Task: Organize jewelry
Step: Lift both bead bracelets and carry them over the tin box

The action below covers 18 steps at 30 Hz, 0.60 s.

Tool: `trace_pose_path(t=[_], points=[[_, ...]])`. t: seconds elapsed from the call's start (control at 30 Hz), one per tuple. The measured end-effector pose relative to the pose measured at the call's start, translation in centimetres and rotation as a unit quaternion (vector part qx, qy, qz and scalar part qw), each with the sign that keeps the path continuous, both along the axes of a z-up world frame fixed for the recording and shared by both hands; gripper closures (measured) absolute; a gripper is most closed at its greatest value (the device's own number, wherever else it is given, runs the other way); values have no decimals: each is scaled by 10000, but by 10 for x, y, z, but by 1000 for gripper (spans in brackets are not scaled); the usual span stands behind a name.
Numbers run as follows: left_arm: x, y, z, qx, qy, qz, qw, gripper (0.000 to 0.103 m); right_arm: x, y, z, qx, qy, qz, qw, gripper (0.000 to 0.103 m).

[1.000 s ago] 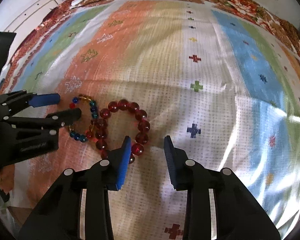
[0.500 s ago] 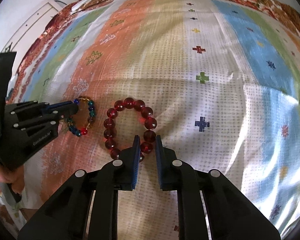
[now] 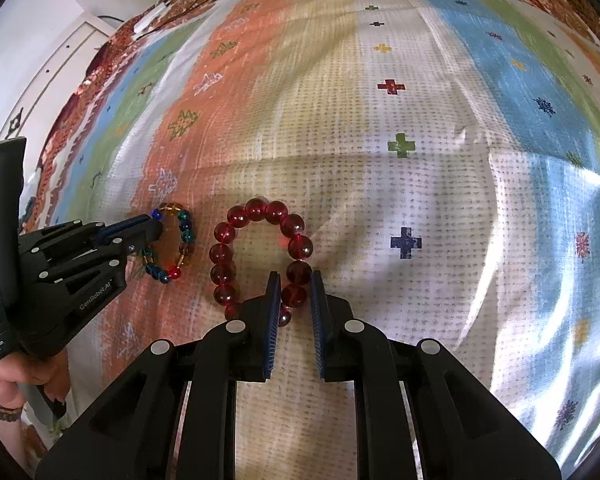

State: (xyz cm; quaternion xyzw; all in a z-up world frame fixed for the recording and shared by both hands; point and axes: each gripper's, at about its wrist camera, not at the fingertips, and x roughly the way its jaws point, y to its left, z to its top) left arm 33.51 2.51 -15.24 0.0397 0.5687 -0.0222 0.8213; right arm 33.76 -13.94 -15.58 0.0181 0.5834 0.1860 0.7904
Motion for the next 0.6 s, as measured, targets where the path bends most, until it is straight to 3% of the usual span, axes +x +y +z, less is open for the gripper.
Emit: trace_pose_path(t=[0.27, 0.6], points=[[0, 2, 4, -109, 17, 35, 9999, 94, 3, 2, 2, -94, -18, 4, 10000, 89], [-7, 4, 31, -372, -173, 74, 9991, 94, -8, 6, 32, -203, -446, 117, 9987, 89]])
